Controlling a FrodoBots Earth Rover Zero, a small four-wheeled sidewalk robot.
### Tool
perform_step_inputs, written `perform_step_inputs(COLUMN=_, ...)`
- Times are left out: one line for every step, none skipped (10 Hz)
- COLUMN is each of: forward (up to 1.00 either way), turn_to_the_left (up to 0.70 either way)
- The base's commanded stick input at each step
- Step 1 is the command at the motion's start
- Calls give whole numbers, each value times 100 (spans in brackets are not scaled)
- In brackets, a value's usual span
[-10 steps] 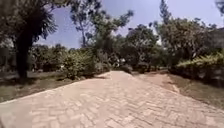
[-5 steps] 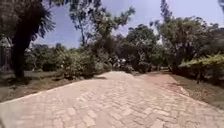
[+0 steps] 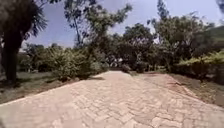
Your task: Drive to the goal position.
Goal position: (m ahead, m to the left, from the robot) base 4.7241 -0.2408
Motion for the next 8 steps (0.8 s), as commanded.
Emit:
perform_step_inputs(forward=70, turn_to_the_left=0)
perform_step_inputs(forward=70, turn_to_the_left=0)
perform_step_inputs(forward=70, turn_to_the_left=0)
perform_step_inputs(forward=70, turn_to_the_left=0)
perform_step_inputs(forward=70, turn_to_the_left=-35)
perform_step_inputs(forward=70, turn_to_the_left=-35)
perform_step_inputs(forward=70, turn_to_the_left=-35)
perform_step_inputs(forward=70, turn_to_the_left=-35)
